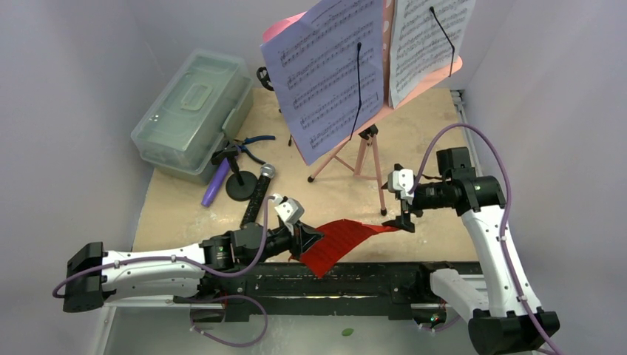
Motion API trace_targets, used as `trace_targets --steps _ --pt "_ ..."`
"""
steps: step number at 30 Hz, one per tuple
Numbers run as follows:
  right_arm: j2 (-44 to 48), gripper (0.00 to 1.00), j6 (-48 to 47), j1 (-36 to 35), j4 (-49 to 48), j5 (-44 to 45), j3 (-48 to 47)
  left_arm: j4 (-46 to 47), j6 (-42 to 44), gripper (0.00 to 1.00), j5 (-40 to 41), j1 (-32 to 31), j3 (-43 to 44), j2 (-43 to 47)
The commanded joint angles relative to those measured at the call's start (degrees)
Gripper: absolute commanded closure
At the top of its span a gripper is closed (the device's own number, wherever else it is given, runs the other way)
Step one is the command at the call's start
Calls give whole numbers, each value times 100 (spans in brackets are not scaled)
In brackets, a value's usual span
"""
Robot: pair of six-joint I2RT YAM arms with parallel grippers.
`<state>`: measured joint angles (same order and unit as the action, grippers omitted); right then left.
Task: Pack up the instrument practice props
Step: Place the sheet music at the center of the board.
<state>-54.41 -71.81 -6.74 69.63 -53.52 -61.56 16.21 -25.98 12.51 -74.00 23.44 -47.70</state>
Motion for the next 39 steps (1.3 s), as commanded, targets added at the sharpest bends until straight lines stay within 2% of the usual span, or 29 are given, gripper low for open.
trace_targets --steps 1,7,11,16,24,29,32,35,37,39 --pt "134 1 224 -26 373 -13 -455 300 -65 100 127 16 -3 -69" --pt "136 1 247 -26 527 -126 -599 396 -70 100 92 16 75 -175" --pt "128 1 669 -26 607 9 -1159 226 -27 100 196 17 177 -194" --pt "101 1 782 -25 933 -311 -1768 61 127 100 282 17 407 -324" --pt "41 1 563 -205 840 -270 -917 106 372 100 22 17 913 -928" --pt "138 4 1260 -288 -337 539 -328 144 464 100 -145 17 1130 -1212" --pt "114 8 1350 -318 -643 904 -188 146 487 100 -179 17 1192 -1304" --pt "62 21 1284 -314 -700 992 -177 148 487 100 -155 17 1185 -1314" --pt "-5 45 1164 -315 -625 891 -172 160 482 100 -134 17 1178 -1305" --pt "-113 76 965 -318 -440 769 -179 195 483 100 -108 17 1170 -1296"
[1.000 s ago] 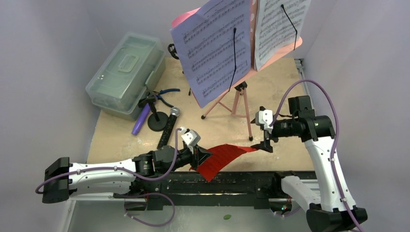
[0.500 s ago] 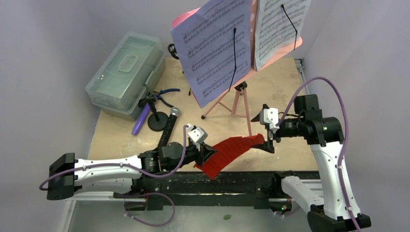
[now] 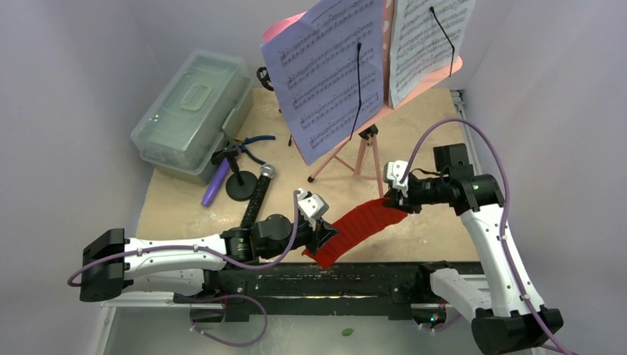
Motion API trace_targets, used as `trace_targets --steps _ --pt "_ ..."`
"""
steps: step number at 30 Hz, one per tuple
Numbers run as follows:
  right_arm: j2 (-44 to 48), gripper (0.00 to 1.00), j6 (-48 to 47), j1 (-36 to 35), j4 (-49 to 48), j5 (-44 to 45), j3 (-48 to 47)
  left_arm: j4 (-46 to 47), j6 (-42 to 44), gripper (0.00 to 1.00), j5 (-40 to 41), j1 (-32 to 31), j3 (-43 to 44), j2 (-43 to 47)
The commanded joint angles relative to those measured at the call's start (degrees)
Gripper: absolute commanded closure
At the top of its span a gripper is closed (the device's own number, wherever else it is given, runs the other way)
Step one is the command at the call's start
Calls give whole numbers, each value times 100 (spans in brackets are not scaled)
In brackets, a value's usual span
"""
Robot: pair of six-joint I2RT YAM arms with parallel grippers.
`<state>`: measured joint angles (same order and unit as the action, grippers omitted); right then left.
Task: Pack up the instrument practice props
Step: Place the sheet music at the center of the board.
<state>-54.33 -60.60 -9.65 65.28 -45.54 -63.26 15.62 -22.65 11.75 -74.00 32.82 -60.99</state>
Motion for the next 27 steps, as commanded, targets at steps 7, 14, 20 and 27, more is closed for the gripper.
trace_targets --steps 7,14,20,27 --pt "-210 100 850 -20 -365 576 -143 129 9 80 291 17 224 65" --pt "-36 100 1175 354 -728 3395 -295 -827 -47 25 1035 17 228 632" --pt "42 100 1491 1582 -3059 4624 344 -1447 -104 14 1427 17 45 1436" --pt "-537 100 2758 1712 -5931 4848 1130 -1552 -548 0 1528 17 -443 2255"
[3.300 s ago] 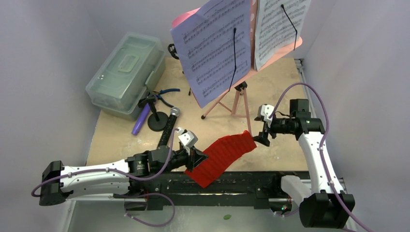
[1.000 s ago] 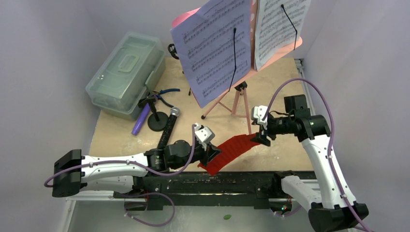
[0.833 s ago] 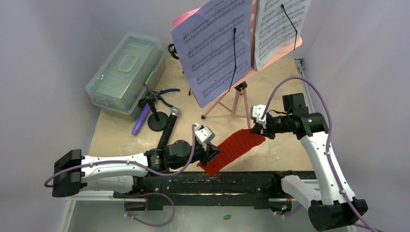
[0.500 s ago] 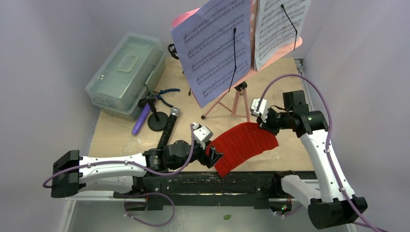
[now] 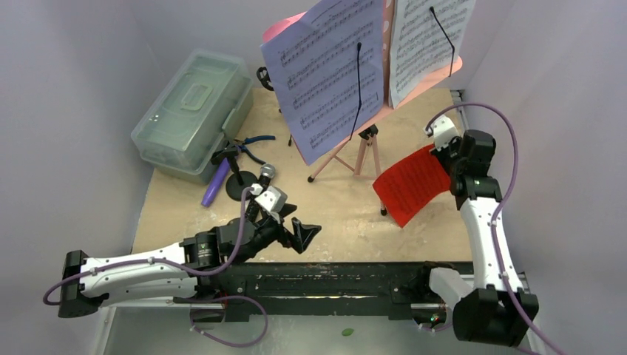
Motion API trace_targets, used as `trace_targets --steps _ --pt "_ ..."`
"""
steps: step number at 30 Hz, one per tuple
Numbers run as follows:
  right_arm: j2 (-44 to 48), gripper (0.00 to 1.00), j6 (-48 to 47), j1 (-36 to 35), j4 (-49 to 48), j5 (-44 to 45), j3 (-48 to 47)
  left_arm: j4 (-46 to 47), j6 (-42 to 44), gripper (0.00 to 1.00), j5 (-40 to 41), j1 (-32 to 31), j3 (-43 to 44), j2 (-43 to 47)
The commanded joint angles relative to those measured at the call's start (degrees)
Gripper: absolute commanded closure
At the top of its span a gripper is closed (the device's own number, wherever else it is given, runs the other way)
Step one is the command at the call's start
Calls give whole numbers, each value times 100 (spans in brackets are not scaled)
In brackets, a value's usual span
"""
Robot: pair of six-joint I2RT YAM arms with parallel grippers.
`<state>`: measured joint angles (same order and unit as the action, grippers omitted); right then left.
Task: Pack up the instrument practice props
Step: Place the sheet music at the center of the board.
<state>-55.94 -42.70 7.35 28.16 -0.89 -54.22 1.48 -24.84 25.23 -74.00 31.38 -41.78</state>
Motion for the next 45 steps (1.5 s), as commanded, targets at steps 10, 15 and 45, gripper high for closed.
trace_targets --steps 10,15,45 --pt "-3130 100 2713 27 -3596 936 -883 -645 -714 0 260 17 -783 1470" --pt "-4256 100 3142 29 -3843 1223 -1643 -857 -776 0 349 17 -825 1774" --pt "-2541 13 3858 310 -1963 -830 -1100 -306 -265 0 -365 17 -91 2203"
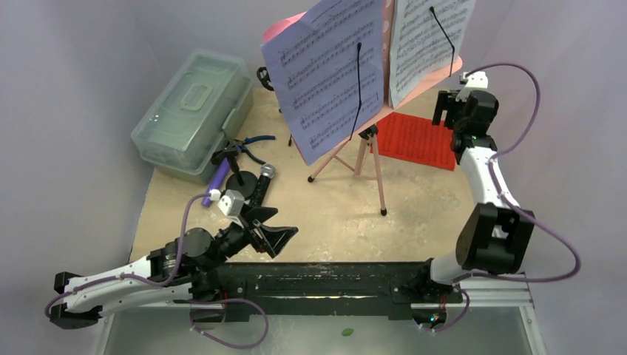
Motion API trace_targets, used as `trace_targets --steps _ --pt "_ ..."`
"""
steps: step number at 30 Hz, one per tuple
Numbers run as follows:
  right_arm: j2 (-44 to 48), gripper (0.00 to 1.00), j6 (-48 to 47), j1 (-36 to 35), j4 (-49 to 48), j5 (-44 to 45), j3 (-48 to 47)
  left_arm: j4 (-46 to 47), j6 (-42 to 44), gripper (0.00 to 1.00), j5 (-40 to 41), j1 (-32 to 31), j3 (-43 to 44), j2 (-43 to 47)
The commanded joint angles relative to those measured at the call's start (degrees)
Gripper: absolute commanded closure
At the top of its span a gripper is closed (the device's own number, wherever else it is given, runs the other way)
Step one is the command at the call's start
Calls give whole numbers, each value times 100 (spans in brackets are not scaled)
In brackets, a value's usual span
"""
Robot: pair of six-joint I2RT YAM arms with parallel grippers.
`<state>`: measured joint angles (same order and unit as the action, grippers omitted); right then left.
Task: Pack up the instrument practice props
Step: Place the sheet music at the center of the board.
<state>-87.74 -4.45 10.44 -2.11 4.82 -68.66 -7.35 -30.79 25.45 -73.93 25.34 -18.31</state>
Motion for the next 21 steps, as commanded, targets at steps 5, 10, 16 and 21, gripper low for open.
trace_targets --steps 5,10,16,21 --pt "1632 10 -322 -3 1953 -2863 916 936 567 2 -638 10 1020 -591" --pt "2535 9 -594 2 2287 -3808 1585 1280 666 3 -868 10 1604 -1108" --pt "3178 4 -951 11 2094 -4016 2206 1646 382 3 -1048 10 2310 -1648" --pt "2951 3 -1210 9 2332 -4035 2109 1550 232 3 -942 10 2980 -1982"
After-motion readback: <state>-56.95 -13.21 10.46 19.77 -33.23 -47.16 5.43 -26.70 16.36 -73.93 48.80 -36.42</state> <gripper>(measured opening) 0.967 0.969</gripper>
